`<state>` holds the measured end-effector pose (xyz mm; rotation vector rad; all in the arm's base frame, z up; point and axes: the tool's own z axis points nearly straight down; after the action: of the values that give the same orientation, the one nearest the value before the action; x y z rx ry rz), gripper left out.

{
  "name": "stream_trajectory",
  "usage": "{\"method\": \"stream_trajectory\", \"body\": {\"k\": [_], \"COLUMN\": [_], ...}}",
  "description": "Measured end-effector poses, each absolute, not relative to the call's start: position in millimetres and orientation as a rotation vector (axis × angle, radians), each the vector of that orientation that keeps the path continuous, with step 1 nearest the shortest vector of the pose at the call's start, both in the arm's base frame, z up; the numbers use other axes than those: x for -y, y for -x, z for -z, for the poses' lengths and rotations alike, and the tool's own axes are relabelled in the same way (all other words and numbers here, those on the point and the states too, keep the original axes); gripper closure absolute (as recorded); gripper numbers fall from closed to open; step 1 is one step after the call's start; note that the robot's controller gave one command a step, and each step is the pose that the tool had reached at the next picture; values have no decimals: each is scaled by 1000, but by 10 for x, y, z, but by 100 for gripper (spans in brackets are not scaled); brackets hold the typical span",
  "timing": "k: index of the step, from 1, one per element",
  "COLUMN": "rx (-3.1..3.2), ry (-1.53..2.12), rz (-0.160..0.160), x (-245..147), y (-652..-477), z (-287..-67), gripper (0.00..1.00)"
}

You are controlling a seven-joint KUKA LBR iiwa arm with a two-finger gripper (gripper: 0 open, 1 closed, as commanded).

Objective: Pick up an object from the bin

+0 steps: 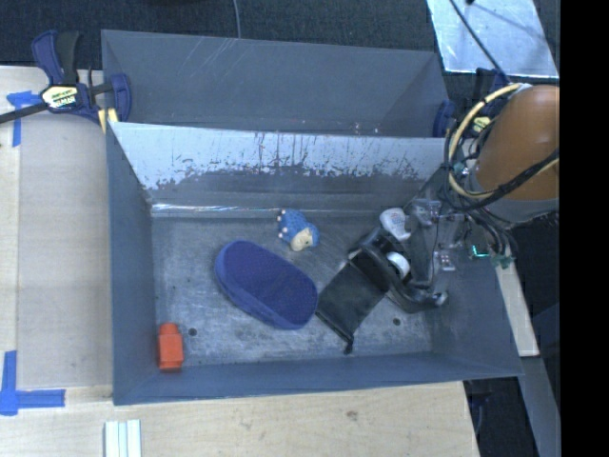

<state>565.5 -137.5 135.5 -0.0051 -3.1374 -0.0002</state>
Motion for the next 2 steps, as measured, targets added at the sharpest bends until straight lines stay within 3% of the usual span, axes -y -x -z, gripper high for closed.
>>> {"method": "stream_trajectory", "body": {"k": [1, 2], "rx": [3101, 3129], "ry": [226, 228], "rz": [2, -3], "x": [1090, 1089], "y": [-5554, -5597], "z": [-714, -699], "gripper": [0, 100]}}
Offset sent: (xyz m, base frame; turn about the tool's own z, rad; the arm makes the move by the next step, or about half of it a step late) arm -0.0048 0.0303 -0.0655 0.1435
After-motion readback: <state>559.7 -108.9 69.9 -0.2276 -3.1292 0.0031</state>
